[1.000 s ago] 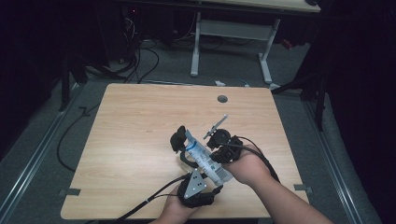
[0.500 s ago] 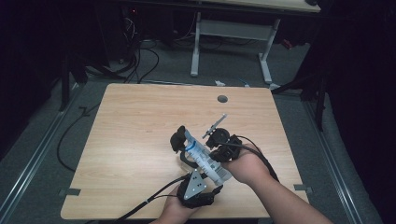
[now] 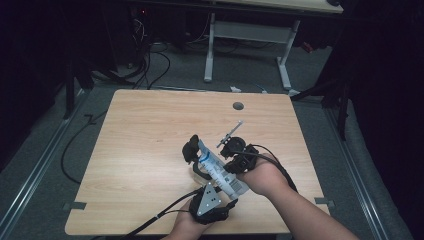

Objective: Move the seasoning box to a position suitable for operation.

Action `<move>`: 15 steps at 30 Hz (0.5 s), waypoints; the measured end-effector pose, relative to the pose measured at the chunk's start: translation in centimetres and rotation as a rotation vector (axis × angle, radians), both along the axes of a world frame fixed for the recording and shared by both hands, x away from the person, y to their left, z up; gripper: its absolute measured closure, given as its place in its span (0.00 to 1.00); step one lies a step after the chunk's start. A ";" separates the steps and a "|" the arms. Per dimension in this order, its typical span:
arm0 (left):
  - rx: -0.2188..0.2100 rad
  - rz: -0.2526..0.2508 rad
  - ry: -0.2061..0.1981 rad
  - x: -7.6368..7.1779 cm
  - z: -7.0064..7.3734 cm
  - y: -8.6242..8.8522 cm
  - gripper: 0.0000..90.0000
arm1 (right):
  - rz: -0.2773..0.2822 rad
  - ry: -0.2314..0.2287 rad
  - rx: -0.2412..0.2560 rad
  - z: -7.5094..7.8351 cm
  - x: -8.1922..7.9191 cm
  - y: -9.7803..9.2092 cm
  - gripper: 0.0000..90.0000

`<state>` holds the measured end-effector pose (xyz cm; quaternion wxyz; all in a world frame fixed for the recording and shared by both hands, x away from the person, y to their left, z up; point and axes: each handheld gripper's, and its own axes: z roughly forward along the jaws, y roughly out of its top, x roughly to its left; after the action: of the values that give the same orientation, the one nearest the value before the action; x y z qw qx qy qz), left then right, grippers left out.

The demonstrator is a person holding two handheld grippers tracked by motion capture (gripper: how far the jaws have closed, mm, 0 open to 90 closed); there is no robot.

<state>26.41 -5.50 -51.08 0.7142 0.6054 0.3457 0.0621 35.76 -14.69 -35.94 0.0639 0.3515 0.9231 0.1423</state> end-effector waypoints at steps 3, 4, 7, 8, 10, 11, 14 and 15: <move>-0.001 -0.001 -0.001 0.0 0.0 0.0 0.49 | 0.001 0.014 0.002 0.0 0.1 0.0 1.00; -0.001 0.000 -0.001 0.0 0.1 0.0 0.49 | 0.007 0.014 0.003 0.1 0.2 0.0 1.00; -0.004 0.005 -0.004 0.0 0.1 -0.1 0.49 | 0.010 0.026 -0.001 0.2 0.4 0.0 1.00; -0.002 0.008 -0.007 0.0 0.2 -0.2 0.49 | 0.010 0.028 0.000 0.2 0.4 0.0 1.00; 0.000 0.013 -0.010 0.0 0.2 -0.3 0.50 | 0.011 0.031 -0.006 0.4 0.5 0.0 1.00; -0.002 0.014 -0.007 0.0 0.2 -0.4 0.50 | 0.009 0.035 -0.007 0.4 0.5 0.0 1.00; -0.009 0.014 -0.006 0.0 0.2 -0.5 0.49 | 0.014 0.039 -0.011 0.5 0.6 0.0 1.00; -0.009 0.014 -0.005 0.0 0.3 -0.5 0.49 | 0.016 0.039 -0.009 0.5 0.7 -0.1 1.00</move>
<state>26.45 -5.97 -50.83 0.7175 0.5995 0.3484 0.0668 36.45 -14.76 -35.48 0.0465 0.3463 0.9277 0.1317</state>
